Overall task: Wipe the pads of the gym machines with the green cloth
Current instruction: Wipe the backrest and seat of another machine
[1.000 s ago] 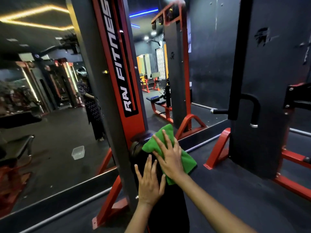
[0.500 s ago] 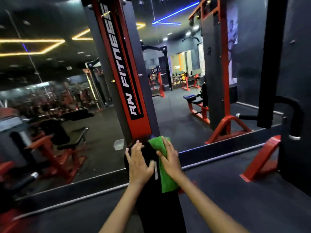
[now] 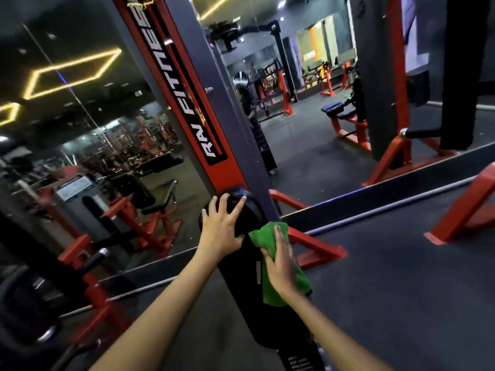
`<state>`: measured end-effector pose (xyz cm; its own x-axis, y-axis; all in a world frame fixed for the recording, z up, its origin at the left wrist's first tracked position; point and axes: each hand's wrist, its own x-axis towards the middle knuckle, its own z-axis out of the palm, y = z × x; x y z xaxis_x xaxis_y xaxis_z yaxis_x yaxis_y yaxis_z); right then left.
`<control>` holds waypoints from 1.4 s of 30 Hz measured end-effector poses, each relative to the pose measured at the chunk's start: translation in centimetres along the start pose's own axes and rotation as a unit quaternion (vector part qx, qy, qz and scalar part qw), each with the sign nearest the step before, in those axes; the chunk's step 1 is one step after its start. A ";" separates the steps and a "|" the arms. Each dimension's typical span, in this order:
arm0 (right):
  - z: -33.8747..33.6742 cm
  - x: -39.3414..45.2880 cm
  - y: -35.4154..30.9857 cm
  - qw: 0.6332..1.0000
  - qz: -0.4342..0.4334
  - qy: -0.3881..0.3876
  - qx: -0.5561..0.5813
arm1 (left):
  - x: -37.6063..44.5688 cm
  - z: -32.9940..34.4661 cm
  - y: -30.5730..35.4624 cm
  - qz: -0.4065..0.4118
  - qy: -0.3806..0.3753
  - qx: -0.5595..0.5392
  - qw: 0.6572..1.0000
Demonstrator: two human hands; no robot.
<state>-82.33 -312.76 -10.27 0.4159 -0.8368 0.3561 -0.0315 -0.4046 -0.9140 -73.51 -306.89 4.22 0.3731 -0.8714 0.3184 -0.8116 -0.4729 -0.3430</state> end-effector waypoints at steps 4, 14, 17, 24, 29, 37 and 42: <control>-0.1 1.7 -1.6 1.000 0.002 0.006 0.006 | 0.5 -0.5 1.0 0.049 -0.019 0.081 0.995; 1.0 -2.9 5.0 1.000 -0.020 0.010 0.017 | 0.5 1.9 2.8 0.144 -0.074 0.164 0.973; 1.4 -1.7 3.6 1.000 -0.024 0.018 -0.007 | -0.4 3.2 3.5 0.187 -0.112 0.197 0.956; 1.4 -5.4 9.0 1.000 -0.004 0.007 -0.020 | -1.1 4.0 4.7 0.209 -0.139 0.229 0.940; 1.1 -5.4 8.9 0.999 0.030 0.001 0.023 | -2.4 6.3 5.4 0.245 -0.154 0.259 0.922; 1.4 -8.3 13.7 0.997 0.069 -0.031 0.030 | -3.4 8.5 7.5 0.268 -0.178 0.286 0.903; 1.2 -8.1 13.8 0.992 0.104 -0.059 0.044 | -3.9 9.2 8.1 0.255 -0.210 0.289 0.898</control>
<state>-85.08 -311.14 -25.99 0.5128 -0.8475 0.1371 -0.0509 -0.1894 -0.9806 -77.40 -308.52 -7.94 0.2546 -0.9089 -0.3302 -0.6008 0.1189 -0.7905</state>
